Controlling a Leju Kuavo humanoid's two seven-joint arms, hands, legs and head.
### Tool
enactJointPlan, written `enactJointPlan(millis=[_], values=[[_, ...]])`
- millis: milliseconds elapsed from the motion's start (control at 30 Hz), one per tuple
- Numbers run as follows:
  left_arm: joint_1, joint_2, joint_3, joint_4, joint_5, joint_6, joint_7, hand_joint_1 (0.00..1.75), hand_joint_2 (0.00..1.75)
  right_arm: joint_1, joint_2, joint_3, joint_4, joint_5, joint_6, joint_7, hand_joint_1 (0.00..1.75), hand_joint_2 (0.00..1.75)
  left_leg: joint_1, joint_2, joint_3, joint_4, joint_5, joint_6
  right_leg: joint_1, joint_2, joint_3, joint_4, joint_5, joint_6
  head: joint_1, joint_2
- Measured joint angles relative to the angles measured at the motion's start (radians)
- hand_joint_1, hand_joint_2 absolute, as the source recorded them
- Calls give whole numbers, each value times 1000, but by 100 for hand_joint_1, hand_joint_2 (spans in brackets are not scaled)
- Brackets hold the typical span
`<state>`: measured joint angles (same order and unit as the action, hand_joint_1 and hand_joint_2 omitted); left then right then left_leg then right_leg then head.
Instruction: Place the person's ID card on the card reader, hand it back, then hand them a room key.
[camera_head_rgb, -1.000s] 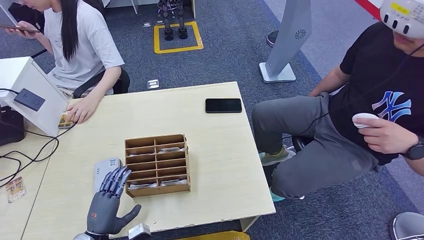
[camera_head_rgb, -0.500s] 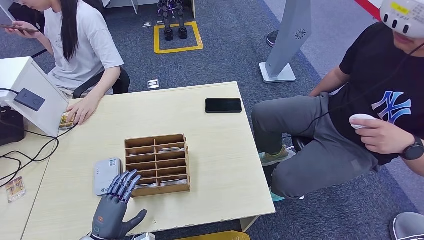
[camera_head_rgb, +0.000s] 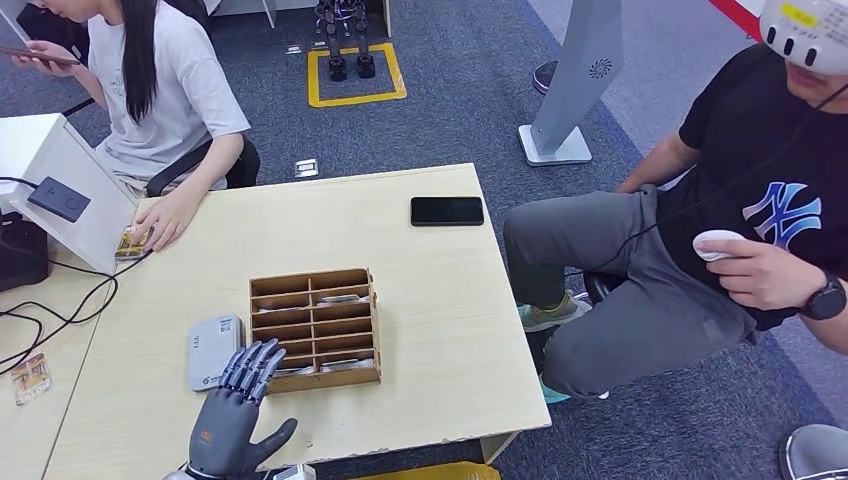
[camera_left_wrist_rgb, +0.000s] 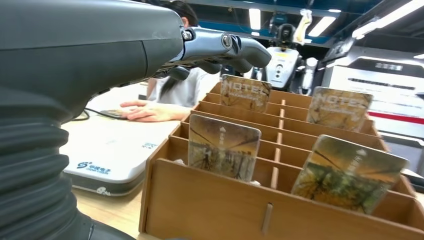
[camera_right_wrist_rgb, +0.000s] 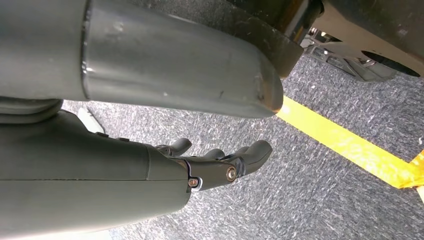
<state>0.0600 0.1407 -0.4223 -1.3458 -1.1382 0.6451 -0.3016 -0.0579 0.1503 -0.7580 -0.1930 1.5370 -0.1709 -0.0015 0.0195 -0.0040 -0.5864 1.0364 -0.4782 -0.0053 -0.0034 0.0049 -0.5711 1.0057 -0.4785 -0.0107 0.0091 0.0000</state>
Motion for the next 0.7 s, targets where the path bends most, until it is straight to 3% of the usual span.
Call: enactJointPlan(millis=[700], values=[[-28,0,0,13,-79,16,36,0,175,0,0,0,0,13,0,0,0,0,0,0,0,0,0,0,0,0,0,0,0,0,0,0]])
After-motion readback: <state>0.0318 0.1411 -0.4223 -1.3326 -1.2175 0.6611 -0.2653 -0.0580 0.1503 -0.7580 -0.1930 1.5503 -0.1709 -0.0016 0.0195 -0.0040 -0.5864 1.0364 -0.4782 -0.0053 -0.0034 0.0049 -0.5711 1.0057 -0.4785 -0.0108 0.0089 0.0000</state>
